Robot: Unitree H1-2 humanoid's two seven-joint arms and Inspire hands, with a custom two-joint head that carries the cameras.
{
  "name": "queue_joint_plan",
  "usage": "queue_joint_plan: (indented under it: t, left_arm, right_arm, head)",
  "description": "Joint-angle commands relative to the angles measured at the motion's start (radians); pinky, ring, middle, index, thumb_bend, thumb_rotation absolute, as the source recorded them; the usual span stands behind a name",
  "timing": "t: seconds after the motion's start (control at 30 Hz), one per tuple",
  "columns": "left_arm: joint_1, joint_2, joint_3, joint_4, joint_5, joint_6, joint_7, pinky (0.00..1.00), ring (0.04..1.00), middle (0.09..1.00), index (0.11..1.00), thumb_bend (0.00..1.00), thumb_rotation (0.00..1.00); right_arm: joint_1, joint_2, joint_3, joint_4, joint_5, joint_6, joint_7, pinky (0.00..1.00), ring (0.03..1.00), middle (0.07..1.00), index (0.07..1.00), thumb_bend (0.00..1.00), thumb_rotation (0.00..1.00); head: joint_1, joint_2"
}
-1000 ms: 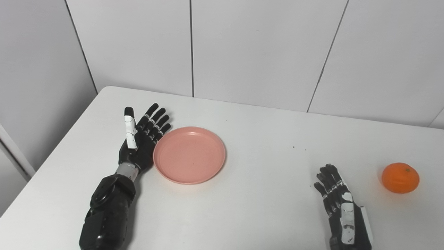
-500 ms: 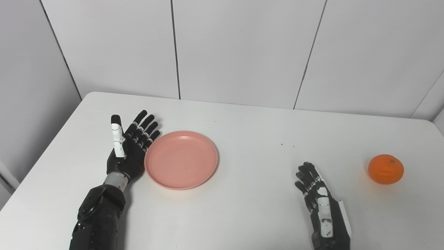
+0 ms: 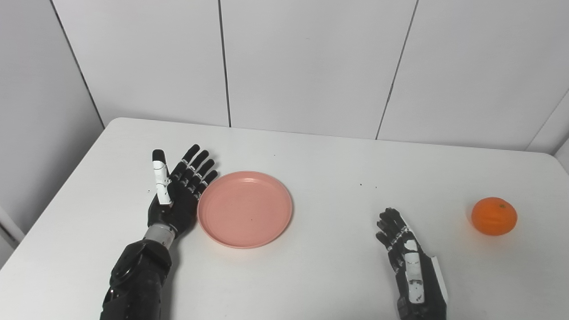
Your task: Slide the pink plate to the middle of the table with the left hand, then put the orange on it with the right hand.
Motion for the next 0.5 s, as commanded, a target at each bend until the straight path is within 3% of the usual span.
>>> queue_joint_plan:
  t: [0.0, 0.47]
  left_arm:
    - [0.021, -0.010, -0.016, 0.003, 0.006, 0.066, 0.024, 0.92, 0.913, 0.904, 0.866, 0.96, 0.91]
    - [0.006, -0.066, -0.046, 0.005, 0.030, 0.051, 0.075, 0.86, 0.876, 0.869, 0.823, 0.96, 0.89]
  right_arm:
    - [0.029, 0.014, 0.009, 0.034, 0.007, 0.008, 0.002, 0.91, 0.898, 0.887, 0.874, 0.87, 0.94]
    - [0.025, 0.015, 0.015, 0.030, -0.005, 0.019, -0.004, 0.90, 0.900, 0.886, 0.875, 0.88, 0.95]
  head:
    - [0.001, -0.001]
    - [-0.011, 0.010]
